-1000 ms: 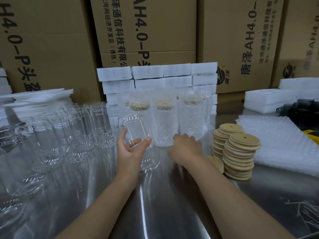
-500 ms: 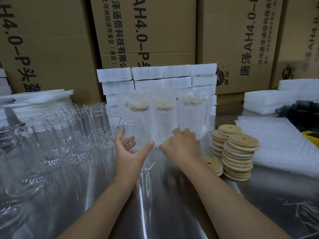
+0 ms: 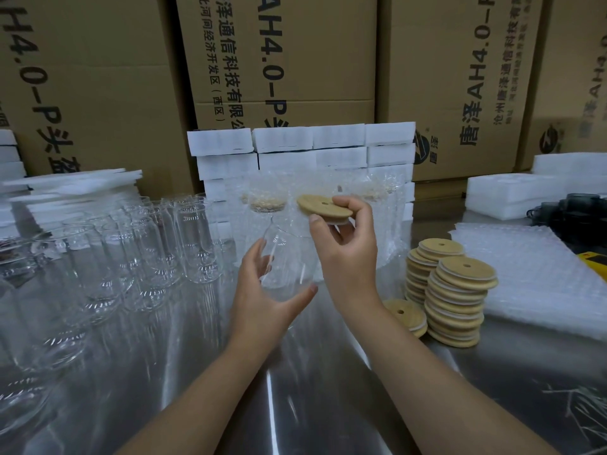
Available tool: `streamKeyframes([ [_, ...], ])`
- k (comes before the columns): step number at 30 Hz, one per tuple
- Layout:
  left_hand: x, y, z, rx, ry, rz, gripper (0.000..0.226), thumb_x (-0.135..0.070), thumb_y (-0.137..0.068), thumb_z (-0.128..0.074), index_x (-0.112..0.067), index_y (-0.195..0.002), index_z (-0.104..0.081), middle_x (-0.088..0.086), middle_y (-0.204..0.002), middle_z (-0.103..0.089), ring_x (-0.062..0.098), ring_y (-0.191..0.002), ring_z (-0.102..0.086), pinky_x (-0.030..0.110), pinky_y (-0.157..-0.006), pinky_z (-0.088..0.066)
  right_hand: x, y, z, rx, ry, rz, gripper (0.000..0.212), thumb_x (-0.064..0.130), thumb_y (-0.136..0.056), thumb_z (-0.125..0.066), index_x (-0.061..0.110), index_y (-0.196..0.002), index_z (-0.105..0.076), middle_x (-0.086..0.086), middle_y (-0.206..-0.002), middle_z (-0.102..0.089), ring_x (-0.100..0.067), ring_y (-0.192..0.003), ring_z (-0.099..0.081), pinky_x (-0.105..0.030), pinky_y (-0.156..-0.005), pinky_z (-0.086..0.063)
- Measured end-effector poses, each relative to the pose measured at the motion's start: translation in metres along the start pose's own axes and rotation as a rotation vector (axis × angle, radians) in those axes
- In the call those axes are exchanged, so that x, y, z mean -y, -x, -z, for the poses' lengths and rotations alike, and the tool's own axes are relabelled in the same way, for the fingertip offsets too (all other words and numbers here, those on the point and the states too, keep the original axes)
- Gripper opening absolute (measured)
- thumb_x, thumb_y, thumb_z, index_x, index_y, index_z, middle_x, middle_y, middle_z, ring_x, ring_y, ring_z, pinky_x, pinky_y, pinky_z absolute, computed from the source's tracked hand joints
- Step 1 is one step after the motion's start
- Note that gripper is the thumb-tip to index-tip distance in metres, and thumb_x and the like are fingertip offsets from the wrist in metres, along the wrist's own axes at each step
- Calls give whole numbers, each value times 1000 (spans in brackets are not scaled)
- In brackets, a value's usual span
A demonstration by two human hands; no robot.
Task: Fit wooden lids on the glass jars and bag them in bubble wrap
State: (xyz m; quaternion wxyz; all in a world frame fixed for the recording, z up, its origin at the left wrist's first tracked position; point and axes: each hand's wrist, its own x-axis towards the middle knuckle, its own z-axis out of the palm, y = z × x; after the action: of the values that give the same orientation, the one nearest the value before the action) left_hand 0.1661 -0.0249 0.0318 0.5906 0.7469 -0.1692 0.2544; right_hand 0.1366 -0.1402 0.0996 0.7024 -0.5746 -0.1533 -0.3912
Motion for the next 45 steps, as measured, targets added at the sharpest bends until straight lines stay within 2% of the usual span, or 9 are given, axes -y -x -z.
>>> streamKeyframes([
  [5, -2, 2, -1, 43, 4, 5, 105, -48, -55, -87, -39, -142, -30, -10, -130, -52, -6, -121, -47, -2, -83, -34, 0, 7, -4, 59, 136, 37, 30, 28, -76, -68, 26, -103, -54, -9, -110, -61, -19, -102, -62, -39, -93, -50],
  [14, -6, 3, -2, 76, 32, 25, 99, -45, -54, -87, -46, -134, -29, -17, -122, -52, -4, -116, -50, 12, -86, -38, -9, 6, -4, 129, 208, 74, 22, 21, -84, -69, 37, -97, -61, 2, -117, -56, -10, -115, -54, -38, -102, -44],
  [16, -5, 3, -2, 76, 38, 39, 100, -53, -50, -82, -46, -134, -29, -17, -122, -53, -3, -116, -51, 12, -86, -38, -10, 7, -3, 157, 219, 50, 25, 17, -86, -68, 38, -98, -63, 4, -126, -52, -3, -122, -48, -29, -107, -39],
  [20, -2, 2, -3, 102, 48, 65, 106, -63, -42, -77, -45, -135, -31, -19, -122, -53, -5, -115, -51, 14, -88, -39, -9, 7, -1, 184, 281, 87, 24, 16, -85, -68, 31, -104, -66, 11, -132, -47, 12, -118, -43, -4, -96, -33],
  [24, -1, 2, -4, 127, 54, 69, 110, -62, -42, -77, -38, -140, -33, -19, -122, -53, -3, -115, -52, 17, -91, -40, -9, 8, -2, 181, 343, 160, 24, 19, -82, -67, 21, -105, -70, 8, -121, -57, -2, -119, -49, -21, -103, -39],
  [28, -2, 1, -3, 143, 57, 70, 110, -61, -43, -79, -37, -141, -33, -17, -123, -54, -2, -114, -53, 19, -93, -41, -9, 6, -1, 177, 352, 190, 19, 13, -84, -69, 20, -102, -72, 9, -105, -63, -11, -108, -57, -36, -95, -48],
  [36, -4, 0, -4, 129, 67, 76, 115, -60, -41, -76, -32, -143, -32, -15, -120, -54, 2, -114, -54, 20, -93, -43, -17, 5, -1, 205, 399, 204, 23, 20, -84, -66, 30, -104, -69, 25, -105, -56, -5, -112, -53, -38, -100, -44],
  [42, -1, 0, -3, 131, 62, 72, 104, -47, -52, -82, -33, -143, -33, -16, -120, -53, 0, -114, -53, 16, -88, -41, -14, 4, -1, 225, 512, 254, 24, 30, -83, -61, 27, -105, -71, 23, -105, -58, -3, -108, -53, -39, -100, -41],
  [45, 1, -1, -1, 108, 81, 95, 105, -46, -54, -89, -33, -143, -33, -15, -119, -54, 2, -113, -55, 18, -87, -42, -3, -4, -2, 353, 664, 260, 22, 37, -88, -60, 28, -105, -71, 17, -109, -64, -2, -109, -52, -37, -106, -30],
])
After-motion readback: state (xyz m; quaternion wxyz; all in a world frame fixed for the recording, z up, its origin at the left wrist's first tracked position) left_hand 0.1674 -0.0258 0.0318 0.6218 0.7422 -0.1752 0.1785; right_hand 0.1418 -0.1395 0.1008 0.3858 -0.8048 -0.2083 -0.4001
